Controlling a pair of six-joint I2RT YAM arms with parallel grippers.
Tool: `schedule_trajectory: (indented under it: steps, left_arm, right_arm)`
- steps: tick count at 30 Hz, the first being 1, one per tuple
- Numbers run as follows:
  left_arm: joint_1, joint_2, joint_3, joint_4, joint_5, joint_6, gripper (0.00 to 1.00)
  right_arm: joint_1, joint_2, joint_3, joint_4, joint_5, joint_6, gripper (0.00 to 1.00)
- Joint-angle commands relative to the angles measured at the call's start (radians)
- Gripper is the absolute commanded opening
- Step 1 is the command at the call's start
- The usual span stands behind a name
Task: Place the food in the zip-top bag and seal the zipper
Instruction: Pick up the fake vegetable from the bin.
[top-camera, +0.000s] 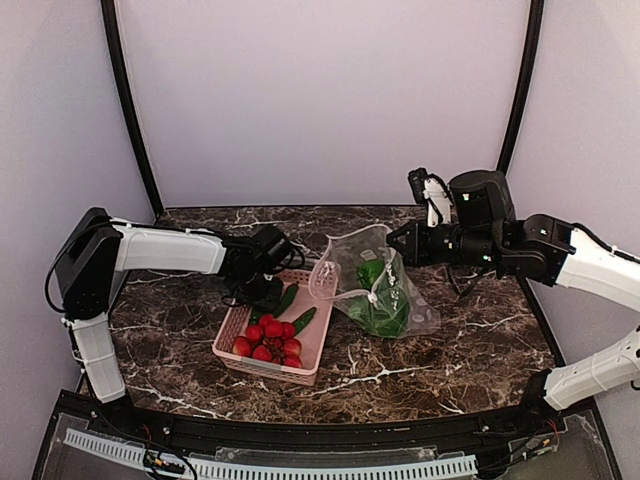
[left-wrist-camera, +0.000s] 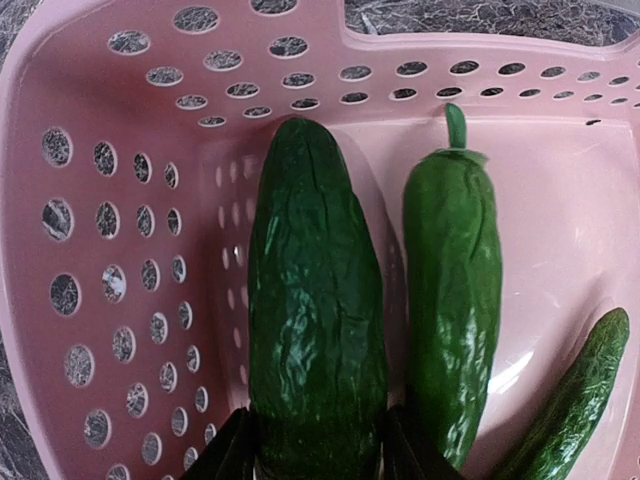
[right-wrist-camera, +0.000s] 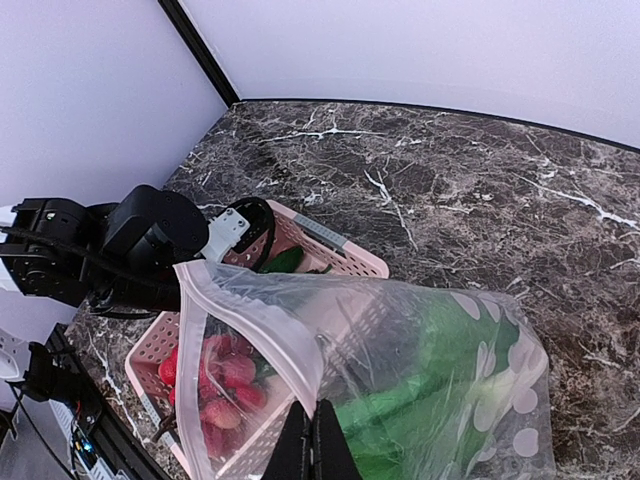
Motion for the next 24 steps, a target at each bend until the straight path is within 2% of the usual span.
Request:
schedule_trajectory:
  steps: [1, 6, 10, 15, 24]
  left_arm:
    - [-0.007, 0.034, 0.002, -0.046, -0.008, -0.001, 0.43]
    - [-0.008, 0.049, 0.001, -0.045, -0.003, -0.007, 0.44]
    - [-0.007, 0.061, 0.008, -0.043, -0.003, -0.002, 0.5]
    - [-0.008, 0.077, 0.015, -0.049, -0.003, -0.001, 0.51]
    - [-0.011, 0.038, 0.046, -0.069, -0.022, 0.003, 0.38]
  right_arm:
    - [-0.006, -0.025, -0.013, 0.036, 0.01, 0.011, 0.0]
    - [-0.007, -0.031, -0.015, 0.037, 0.009, 0.011, 0.0]
    - [-0.006, -0.035, -0.021, 0.036, 0.007, 0.014, 0.0]
    - [-0.006, -0.041, -0.023, 0.036, 0.011, 0.016, 0.0]
    - [-0.006, -0.042, -0.023, 0.036, 0.011, 0.017, 0.0]
